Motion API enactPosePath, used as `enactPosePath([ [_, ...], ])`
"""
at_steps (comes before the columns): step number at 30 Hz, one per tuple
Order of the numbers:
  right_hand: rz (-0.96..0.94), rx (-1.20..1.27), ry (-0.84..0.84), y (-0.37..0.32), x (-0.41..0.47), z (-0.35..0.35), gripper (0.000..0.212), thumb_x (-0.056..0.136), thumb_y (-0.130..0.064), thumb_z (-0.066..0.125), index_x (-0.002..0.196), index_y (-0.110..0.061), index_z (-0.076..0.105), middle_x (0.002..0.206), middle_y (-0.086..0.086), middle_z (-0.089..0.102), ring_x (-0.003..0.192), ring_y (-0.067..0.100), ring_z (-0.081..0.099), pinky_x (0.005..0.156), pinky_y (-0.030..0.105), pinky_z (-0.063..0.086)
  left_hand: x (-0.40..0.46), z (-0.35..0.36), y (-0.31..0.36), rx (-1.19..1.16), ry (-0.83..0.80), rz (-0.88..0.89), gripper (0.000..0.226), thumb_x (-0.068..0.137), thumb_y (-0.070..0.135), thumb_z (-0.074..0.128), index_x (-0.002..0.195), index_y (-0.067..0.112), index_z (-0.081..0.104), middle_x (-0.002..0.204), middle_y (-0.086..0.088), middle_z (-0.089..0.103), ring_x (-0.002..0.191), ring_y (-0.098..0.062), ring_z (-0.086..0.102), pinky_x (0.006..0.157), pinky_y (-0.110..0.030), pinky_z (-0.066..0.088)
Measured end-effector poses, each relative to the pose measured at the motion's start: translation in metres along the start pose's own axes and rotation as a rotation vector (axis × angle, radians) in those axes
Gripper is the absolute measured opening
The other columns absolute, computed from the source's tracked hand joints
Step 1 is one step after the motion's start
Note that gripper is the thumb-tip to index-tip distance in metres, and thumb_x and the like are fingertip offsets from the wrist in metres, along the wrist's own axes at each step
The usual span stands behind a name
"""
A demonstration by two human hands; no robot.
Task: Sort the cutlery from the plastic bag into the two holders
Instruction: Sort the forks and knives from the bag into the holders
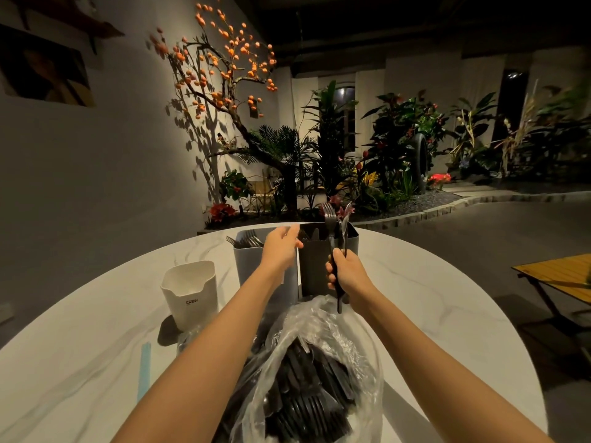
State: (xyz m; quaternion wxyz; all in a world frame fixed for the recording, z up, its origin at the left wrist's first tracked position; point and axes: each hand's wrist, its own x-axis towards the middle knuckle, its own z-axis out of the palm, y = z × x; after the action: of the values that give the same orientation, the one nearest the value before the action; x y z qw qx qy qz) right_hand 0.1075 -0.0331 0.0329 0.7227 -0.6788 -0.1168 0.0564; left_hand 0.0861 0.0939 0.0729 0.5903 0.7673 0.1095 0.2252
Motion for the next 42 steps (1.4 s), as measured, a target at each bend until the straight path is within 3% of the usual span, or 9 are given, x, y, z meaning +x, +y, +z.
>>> enactPosePath([
  [5, -0.033, -0.035, -0.050, 0.000, -0.003, 0.002, 0.024, 0.105, -0.026, 0.031, 0.087, -0.014, 0.042, 0.069, 0.000, 0.044, 0.053, 0.010, 0.034, 0.051, 0.022, 0.033, -0.007, -0.001, 0.004, -0.062, 0.142, 0.036, 0.039, 0.099, 0.025, 0.050, 0.134, 0.009, 0.041, 0.103, -0.007, 0.060, 0.090, -0.024, 0.058, 0.070, -0.033, 0.050],
  [8, -0.071, -0.065, -0.144, -0.003, -0.006, 0.007, 0.023, 0.105, -0.027, 0.032, 0.089, -0.013, 0.042, 0.067, 0.000, 0.043, 0.052, 0.009, 0.032, 0.049, 0.021, 0.030, -0.016, -0.003, 0.008, -0.010, 0.026, 0.145, 0.035, 0.098, 0.038, 0.051, 0.100, 0.005, 0.060, 0.083, -0.015, 0.062, 0.076, -0.027, 0.060, 0.067, -0.043, 0.049],
  [10, -0.090, -0.051, -0.219, -0.004, -0.008, 0.012, 0.024, 0.106, -0.027, 0.031, 0.091, -0.012, 0.042, 0.066, 0.000, 0.041, 0.052, 0.008, 0.029, 0.048, 0.020, 0.026, -0.024, -0.003, 0.012, -0.013, -0.093, 0.156, 0.040, 0.096, 0.044, 0.052, 0.073, 0.011, 0.051, 0.058, 0.000, 0.048, 0.048, -0.009, 0.046, 0.050, -0.025, 0.037],
  [13, -0.087, -0.008, -0.316, -0.007, -0.014, 0.020, 0.028, 0.106, -0.027, 0.029, 0.086, -0.014, 0.043, 0.061, -0.003, 0.040, 0.048, 0.007, 0.026, 0.045, 0.019, 0.022, -0.030, -0.004, 0.010, -0.028, -0.127, 0.174, 0.034, 0.099, 0.034, 0.050, 0.069, 0.017, 0.050, 0.045, 0.013, 0.047, 0.036, 0.003, 0.043, 0.042, -0.010, 0.032],
  [18, 0.006, 0.114, -0.477, -0.011, -0.021, 0.020, 0.030, 0.106, -0.030, 0.028, 0.092, -0.011, 0.048, 0.057, -0.003, 0.040, 0.048, 0.008, 0.025, 0.043, 0.018, 0.022, -0.030, -0.021, 0.004, -0.017, -0.141, 0.137, 0.039, 0.102, 0.029, 0.045, 0.064, 0.017, 0.044, 0.037, 0.014, 0.042, 0.038, 0.002, 0.041, 0.041, -0.012, 0.031],
  [26, 0.116, 0.089, -0.711, -0.016, -0.029, 0.030, 0.044, 0.106, -0.036, 0.025, 0.114, -0.001, 0.050, 0.067, 0.004, 0.052, 0.051, 0.010, 0.042, 0.047, 0.021, 0.040, -0.035, -0.047, -0.004, -0.092, -0.159, 0.048, 0.041, 0.097, 0.032, 0.055, 0.059, 0.019, 0.045, 0.041, 0.012, 0.044, 0.039, -0.002, 0.044, 0.041, -0.011, 0.034],
  [30, 0.106, 0.071, -0.693, -0.016, -0.029, 0.039, 0.043, 0.106, -0.036, 0.026, 0.112, -0.002, 0.051, 0.071, 0.007, 0.052, 0.053, 0.011, 0.044, 0.051, 0.022, 0.041, -0.033, -0.053, -0.005, -0.120, -0.116, 0.028, 0.035, 0.096, 0.030, 0.058, 0.065, 0.016, 0.049, 0.048, 0.008, 0.051, 0.041, 0.000, 0.052, 0.044, -0.012, 0.043],
  [36, 0.152, 0.082, -0.741, -0.017, -0.027, 0.045, 0.037, 0.104, -0.039, 0.028, 0.094, -0.008, 0.046, 0.064, 0.002, 0.042, 0.048, 0.008, 0.033, 0.046, 0.019, 0.031, -0.029, -0.059, -0.010, -0.239, -0.160, -0.042, 0.026, 0.091, 0.032, 0.064, 0.091, 0.006, 0.064, 0.044, 0.009, 0.044, 0.036, -0.002, 0.037, 0.036, -0.012, 0.031],
  [42, 0.071, -0.065, -0.654, -0.008, -0.019, 0.049, 0.054, 0.105, -0.041, 0.024, 0.126, 0.000, 0.051, 0.071, 0.005, 0.059, 0.055, 0.013, 0.049, 0.050, 0.024, 0.040, -0.021, -0.058, -0.015, -0.144, -0.072, -0.013, 0.028, 0.092, 0.034, 0.063, 0.086, 0.007, 0.058, 0.064, -0.002, 0.053, 0.059, -0.010, 0.054, 0.057, -0.023, 0.054],
])
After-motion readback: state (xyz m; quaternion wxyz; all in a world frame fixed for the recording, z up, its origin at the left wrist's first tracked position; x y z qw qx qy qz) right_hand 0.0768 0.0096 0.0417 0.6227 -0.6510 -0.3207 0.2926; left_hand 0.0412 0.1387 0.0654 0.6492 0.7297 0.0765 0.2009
